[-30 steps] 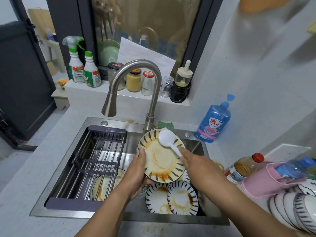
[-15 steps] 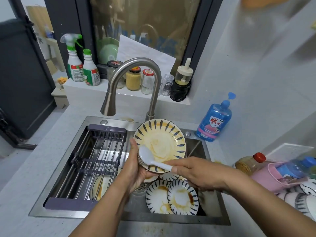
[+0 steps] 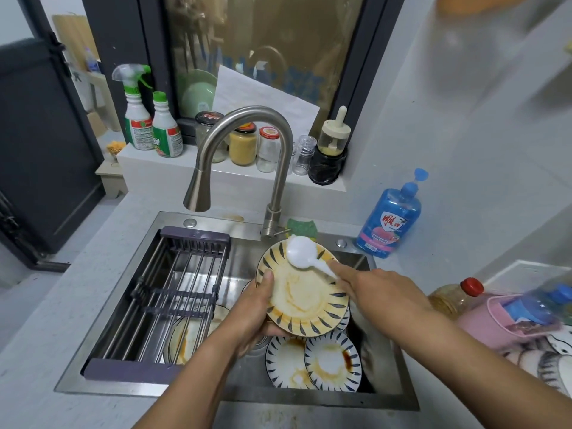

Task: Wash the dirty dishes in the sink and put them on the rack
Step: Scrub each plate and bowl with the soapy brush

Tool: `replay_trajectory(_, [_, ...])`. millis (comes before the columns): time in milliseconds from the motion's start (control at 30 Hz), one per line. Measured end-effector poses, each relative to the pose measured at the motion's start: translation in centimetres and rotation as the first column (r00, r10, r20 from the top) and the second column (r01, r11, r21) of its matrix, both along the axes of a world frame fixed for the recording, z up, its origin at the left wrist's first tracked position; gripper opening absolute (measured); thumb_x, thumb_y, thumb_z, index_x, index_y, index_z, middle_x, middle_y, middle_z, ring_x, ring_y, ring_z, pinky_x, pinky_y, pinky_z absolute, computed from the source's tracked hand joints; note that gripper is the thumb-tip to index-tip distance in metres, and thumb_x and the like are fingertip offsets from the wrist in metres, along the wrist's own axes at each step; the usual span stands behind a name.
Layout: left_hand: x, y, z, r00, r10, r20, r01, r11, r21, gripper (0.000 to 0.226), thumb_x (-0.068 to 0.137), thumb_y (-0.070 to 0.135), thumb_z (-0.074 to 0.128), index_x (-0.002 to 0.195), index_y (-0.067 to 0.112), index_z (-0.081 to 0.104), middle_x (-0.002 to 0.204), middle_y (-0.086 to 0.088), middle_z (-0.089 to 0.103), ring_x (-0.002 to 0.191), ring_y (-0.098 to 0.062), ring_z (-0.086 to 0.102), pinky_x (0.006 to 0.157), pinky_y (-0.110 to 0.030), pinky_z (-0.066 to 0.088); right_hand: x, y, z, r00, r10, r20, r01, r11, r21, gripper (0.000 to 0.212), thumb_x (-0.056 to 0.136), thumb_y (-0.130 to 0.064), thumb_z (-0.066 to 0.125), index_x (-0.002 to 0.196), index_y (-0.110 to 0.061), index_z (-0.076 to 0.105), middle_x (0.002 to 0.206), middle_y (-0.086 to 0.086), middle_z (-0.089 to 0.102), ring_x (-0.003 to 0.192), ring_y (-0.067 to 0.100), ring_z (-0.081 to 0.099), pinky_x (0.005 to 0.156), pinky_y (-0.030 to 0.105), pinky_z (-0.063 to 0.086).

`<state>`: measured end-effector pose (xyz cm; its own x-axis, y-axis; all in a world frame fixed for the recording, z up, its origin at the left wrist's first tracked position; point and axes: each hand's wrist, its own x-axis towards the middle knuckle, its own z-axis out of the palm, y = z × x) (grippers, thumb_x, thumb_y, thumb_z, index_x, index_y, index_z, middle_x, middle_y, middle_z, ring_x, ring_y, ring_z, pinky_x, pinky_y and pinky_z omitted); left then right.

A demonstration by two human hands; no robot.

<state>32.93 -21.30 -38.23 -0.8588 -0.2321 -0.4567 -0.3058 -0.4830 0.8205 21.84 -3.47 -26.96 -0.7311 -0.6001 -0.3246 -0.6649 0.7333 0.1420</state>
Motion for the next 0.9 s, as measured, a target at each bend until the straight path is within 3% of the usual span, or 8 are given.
replay_trajectory(133, [0.6,0.4,0.0,0.998,-0.065,-0.017,0.066,0.993,0.098,0.048,0.105,0.049,0.04,0.132,0.014,0.058,0.121,-0.013,0.073,0.109,-0.033,0.072,0.087,-0.061,0.058,1.1,-0.5,-0.8,0.991,0.113,0.073,-0.11,0.993,-0.046,0.046,0.108,-0.052,0.021,0.154,-0.057,0.012,0.087,-0.003,0.054,0.083,0.024,0.061,0.075,0.041,0.054])
replay_trajectory(233, [0.7,0.5,0.0,0.999,-0.029,-0.017,0.031,0.993,0.116,0.036,0.106,0.04,0.043,0.129,0.016,0.057,0.116,-0.01,0.076,0.105,-0.034,0.073,0.084,-0.061,0.059,0.3,0.2,-1.6,0.993,0.101,-0.065,-0.101,0.995,-0.009,0.052,0.111,-0.039,0.026,0.156,-0.053,0.004,0.089,-0.001,0.055,0.082,0.025,0.061,0.071,0.04,0.051])
replay_trajectory(300, [0.6,0.3,-0.1,0.999,0.045,-0.011,-0.044,0.991,0.126,0.034,0.105,0.037,0.048,0.132,0.017,0.054,0.118,-0.009,0.075,0.103,-0.033,0.074,0.079,-0.061,0.06,-0.3,1.0,-1.6,0.997,0.024,-0.08,-0.025,1.0,-0.012,0.05,0.111,-0.037,0.026,0.156,-0.051,0.008,0.09,-0.001,0.056,0.082,0.024,0.061,0.073,0.039,0.054])
replay_trajectory(433, [0.2,-0.3,-0.3,0.985,0.169,-0.023,-0.165,0.981,0.104,0.046,0.102,0.044,0.051,0.14,0.018,0.048,0.126,-0.01,0.067,0.1,-0.028,0.074,0.075,-0.054,0.062,0.0,2.2,-1.4,0.987,-0.06,0.149,0.068,0.997,-0.046,0.041,0.109,-0.047,0.03,0.149,-0.053,0.031,0.107,-0.004,0.067,0.091,0.019,0.063,0.083,0.042,0.057])
replay_trajectory(567, [-0.1,0.0,-0.4,0.98,0.197,-0.028,-0.193,0.975,0.112,0.061,0.096,0.059,0.045,0.145,0.022,0.042,0.134,-0.007,0.059,0.106,-0.03,0.07,0.079,-0.057,0.061,2.3,1.5,-1.1,0.928,0.027,0.372,0.013,0.994,-0.104,0.039,0.107,-0.049,0.036,0.146,-0.054,0.039,0.093,-0.017,0.057,0.08,0.008,0.06,0.077,0.03,0.053])
replay_trajectory(667, [0.1,0.5,-0.3,0.984,0.179,-0.02,-0.176,0.977,0.12,0.065,0.098,0.061,0.035,0.147,0.019,0.043,0.132,-0.011,0.062,0.111,-0.031,0.069,0.079,-0.052,0.063,3.3,0.4,-0.9,0.961,0.084,0.262,-0.047,0.988,-0.146,0.043,0.108,-0.05,0.032,0.151,-0.055,0.03,0.089,-0.016,0.056,0.078,0.009,0.06,0.073,0.032,0.054])
replay_trajectory(833, [0.9,1.3,0.1,0.988,0.143,-0.054,-0.129,0.971,0.203,0.053,0.104,0.05,0.033,0.142,0.016,0.048,0.123,-0.014,0.072,0.108,-0.033,0.072,0.083,-0.056,0.061,1.1,0.2,-0.9,0.999,-0.014,0.051,0.023,0.983,-0.18,0.045,0.109,-0.048,0.026,0.154,-0.051,0.023,0.089,-0.005,0.061,0.079,0.018,0.062,0.074,0.04,0.056])
replay_trajectory(900, [1.1,1.0,0.0,0.977,0.21,-0.041,-0.191,0.942,0.276,0.05,0.105,0.047,0.035,0.142,0.015,0.046,0.122,-0.016,0.072,0.107,-0.036,0.072,0.079,-0.058,0.06,0.5,0.7,-1.2,0.995,-0.045,0.093,0.071,0.955,-0.288,0.043,0.108,-0.049,0.029,0.151,-0.052,0.03,0.091,-0.007,0.064,0.081,0.017,0.062,0.076,0.042,0.056])
